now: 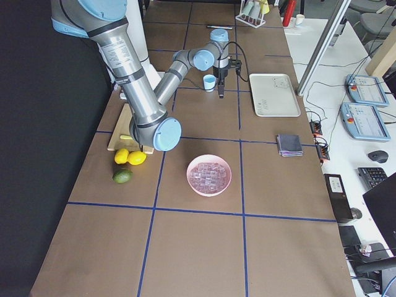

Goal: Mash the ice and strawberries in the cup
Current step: 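Release the cube into the cup and return the right gripper to the bowl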

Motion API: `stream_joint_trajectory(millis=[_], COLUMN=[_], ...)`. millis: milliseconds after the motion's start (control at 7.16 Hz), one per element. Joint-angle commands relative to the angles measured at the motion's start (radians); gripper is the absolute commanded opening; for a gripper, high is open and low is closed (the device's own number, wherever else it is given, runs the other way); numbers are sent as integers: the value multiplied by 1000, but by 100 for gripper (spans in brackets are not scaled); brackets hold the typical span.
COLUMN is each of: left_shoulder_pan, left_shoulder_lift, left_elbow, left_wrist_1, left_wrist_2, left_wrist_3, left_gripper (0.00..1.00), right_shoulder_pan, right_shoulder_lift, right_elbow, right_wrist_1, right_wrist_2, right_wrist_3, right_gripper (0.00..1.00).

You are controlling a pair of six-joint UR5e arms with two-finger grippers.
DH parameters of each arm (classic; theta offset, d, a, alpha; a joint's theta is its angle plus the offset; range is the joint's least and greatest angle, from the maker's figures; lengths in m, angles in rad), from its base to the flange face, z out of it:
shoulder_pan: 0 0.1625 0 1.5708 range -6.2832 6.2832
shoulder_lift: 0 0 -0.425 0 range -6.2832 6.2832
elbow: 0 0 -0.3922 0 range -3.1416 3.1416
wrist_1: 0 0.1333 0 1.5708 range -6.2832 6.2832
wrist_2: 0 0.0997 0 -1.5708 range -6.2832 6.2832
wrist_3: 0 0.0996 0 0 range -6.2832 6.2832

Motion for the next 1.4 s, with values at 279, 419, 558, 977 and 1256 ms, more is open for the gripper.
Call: stream_joint_trajectory(millis=[279, 419, 558, 977, 1256], left_shoulder_pan=[0, 0, 0, 0, 0], left_shoulder_lift=[9, 14, 14, 17, 23], left_elbow=[0, -1, -1, -4, -12], left_wrist_1=[0, 0, 0, 0, -5], left_wrist_2=[0, 0, 0, -2, -2], left_wrist_3=[0, 0, 0, 0, 0], left_gripper=[100, 100, 100, 100, 100], right_shoulder_pan=[377, 436, 465, 469, 417], right_shoulder_lift=[-407, -461, -507, -602, -604], right_elbow=[97, 94, 89, -86, -131], right_wrist_1=[3, 3, 15, 357, 423], right_wrist_2=[171, 191, 209, 211, 194], right_wrist_3=[-657, -768, -819, -768, -651], right_gripper=[99, 99, 99, 99, 98])
